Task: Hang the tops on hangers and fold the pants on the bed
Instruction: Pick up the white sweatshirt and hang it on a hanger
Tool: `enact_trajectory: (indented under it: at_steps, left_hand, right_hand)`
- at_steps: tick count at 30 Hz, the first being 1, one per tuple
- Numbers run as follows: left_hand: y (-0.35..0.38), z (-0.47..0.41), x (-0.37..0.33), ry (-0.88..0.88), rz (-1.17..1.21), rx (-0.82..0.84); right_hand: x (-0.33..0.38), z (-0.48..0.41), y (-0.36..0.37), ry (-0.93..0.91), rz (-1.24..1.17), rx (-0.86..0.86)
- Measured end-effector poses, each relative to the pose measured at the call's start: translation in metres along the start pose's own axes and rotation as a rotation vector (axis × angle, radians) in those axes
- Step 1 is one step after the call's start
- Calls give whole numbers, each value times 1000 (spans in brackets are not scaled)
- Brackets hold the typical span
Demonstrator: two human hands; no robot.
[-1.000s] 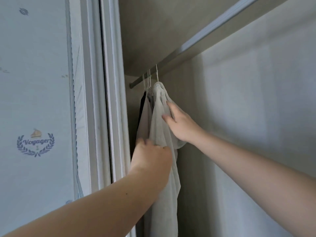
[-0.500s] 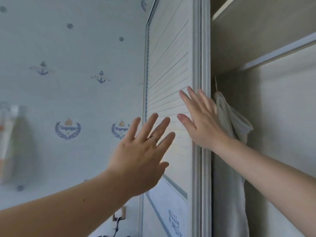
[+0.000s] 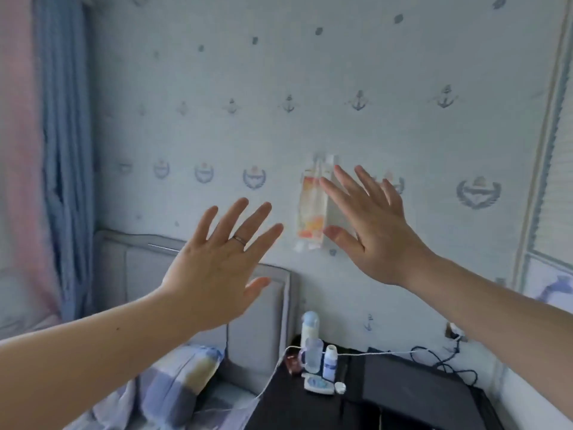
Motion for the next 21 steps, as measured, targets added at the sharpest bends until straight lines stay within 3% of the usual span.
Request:
enact_trajectory:
  at_steps: [5,9,16,21]
  left_hand:
    - [-2,129,104,-214,-141,179]
    - [-6,246,156,-486,-130,275]
    - [29,484,176,-968,-126,540]
    - [42,597,187,-1227,-166,726]
  right_hand:
    - [140,-16,99,-169,-224,118]
    - [251,4,174,-243,-425,233]
    - [417,71,300,-294,-724,479]
    - [505,97,390,-336,-879,684]
Point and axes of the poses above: each hand's wrist, its own z-axis away from the middle knuckle, its own y-axis out of the palm, x = y × z, the point moved 5 cm from there along -z, towards the middle knuckle, and after that the axes turned 12 degrees about -x, right-handed, at the moved point
